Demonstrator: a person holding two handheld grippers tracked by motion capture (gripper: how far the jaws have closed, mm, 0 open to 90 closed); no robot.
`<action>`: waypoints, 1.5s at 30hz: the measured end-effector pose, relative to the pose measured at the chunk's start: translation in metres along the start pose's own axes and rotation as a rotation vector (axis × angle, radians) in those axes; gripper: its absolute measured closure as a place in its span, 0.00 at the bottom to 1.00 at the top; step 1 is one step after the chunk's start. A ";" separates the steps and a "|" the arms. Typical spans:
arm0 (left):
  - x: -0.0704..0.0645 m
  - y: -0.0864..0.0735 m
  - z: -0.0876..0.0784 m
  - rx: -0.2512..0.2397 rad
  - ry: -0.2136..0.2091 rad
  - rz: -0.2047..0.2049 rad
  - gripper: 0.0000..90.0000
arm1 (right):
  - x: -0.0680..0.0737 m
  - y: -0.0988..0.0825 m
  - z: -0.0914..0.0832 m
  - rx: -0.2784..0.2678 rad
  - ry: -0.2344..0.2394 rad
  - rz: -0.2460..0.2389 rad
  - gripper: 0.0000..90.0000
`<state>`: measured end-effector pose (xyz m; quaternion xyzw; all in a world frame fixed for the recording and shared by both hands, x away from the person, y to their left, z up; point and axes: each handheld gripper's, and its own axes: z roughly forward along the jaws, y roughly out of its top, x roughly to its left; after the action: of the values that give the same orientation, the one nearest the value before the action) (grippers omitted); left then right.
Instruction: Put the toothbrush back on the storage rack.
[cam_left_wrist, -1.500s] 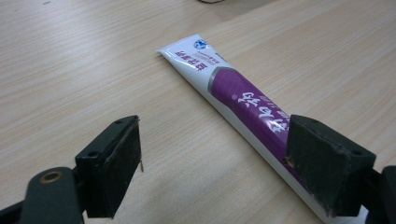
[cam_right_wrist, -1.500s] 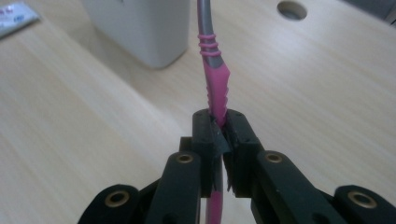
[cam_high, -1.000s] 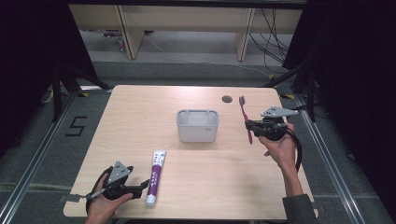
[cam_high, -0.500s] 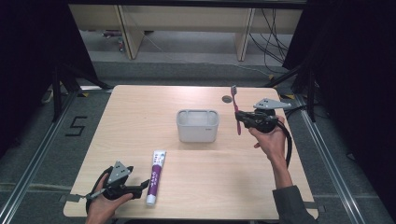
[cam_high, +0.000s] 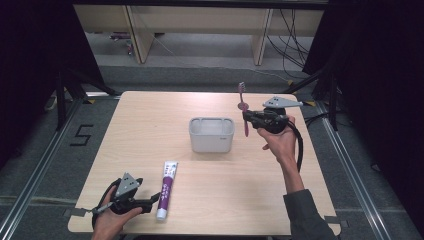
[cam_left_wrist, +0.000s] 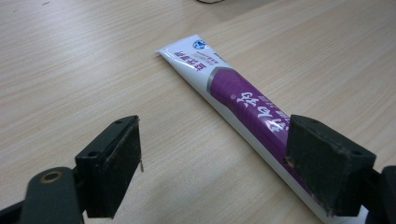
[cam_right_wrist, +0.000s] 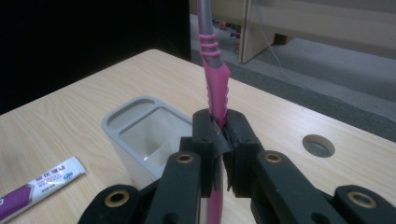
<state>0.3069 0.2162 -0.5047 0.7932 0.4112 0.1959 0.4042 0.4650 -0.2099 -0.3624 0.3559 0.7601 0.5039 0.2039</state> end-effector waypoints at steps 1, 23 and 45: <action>0.000 0.000 0.000 -0.002 -0.005 -0.003 0.20 | 0.000 0.002 0.001 -0.002 -0.007 -0.001 0.93; 0.000 0.000 -0.001 0.002 -0.009 0.004 0.20 | 0.005 0.019 0.032 -0.027 0.044 0.035 0.93; -0.002 -0.001 0.000 -0.015 -0.007 -0.015 0.20 | 0.006 0.006 0.074 0.038 0.036 0.054 0.93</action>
<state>0.3053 0.2150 -0.5049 0.7876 0.4143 0.1933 0.4131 0.5126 -0.1581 -0.3865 0.3710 0.7632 0.5011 0.1697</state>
